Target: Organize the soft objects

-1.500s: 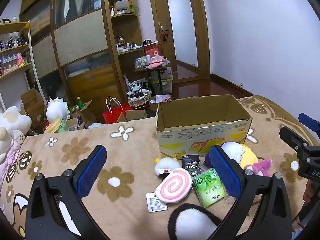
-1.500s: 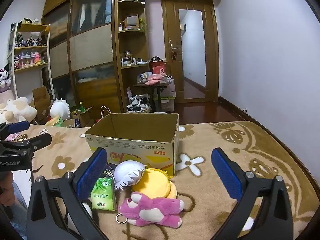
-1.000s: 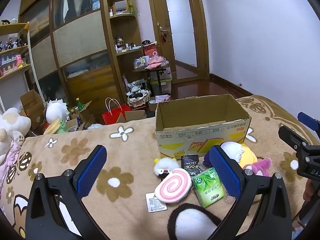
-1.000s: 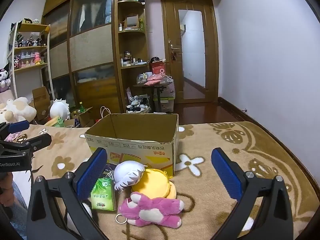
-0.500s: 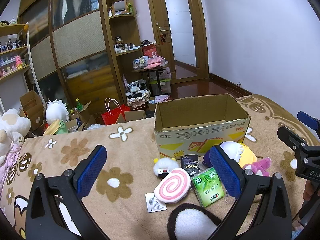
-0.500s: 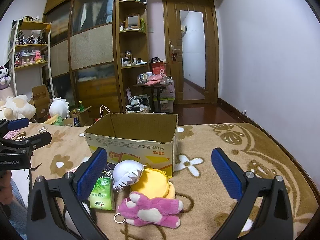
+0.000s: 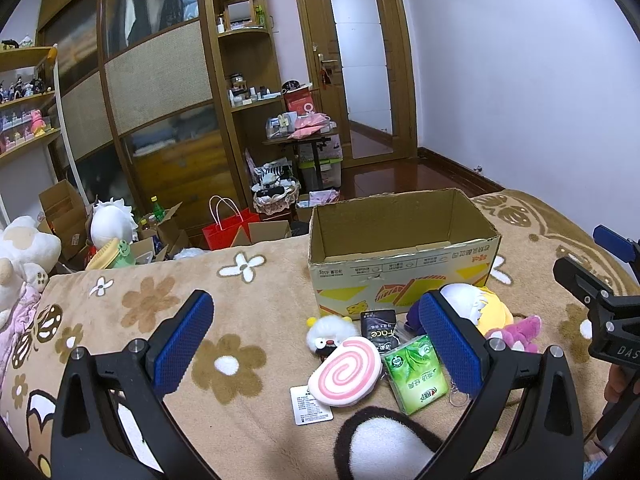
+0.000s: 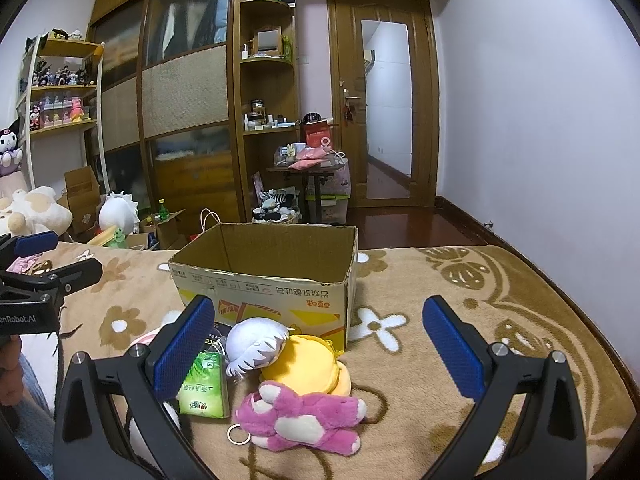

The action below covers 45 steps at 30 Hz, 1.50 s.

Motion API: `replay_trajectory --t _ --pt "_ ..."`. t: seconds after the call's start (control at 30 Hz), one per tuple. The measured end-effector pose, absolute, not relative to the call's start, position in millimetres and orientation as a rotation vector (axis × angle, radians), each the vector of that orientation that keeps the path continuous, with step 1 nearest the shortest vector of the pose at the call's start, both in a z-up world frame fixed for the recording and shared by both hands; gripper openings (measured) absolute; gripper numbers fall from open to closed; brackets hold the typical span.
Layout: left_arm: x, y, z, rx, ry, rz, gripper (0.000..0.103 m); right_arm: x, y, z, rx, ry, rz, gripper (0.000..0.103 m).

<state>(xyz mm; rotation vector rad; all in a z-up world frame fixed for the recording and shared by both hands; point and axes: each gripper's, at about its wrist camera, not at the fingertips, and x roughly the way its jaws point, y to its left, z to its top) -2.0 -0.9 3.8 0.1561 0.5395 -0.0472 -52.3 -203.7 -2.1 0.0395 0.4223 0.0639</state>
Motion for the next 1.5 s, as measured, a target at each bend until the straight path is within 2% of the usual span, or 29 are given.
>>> replay_trajectory --t 1.5 --pt "-2.2 -0.5 3.7 0.157 0.539 -0.047 0.102 -51.4 -208.2 -2.6 0.035 0.426 0.06 0.103"
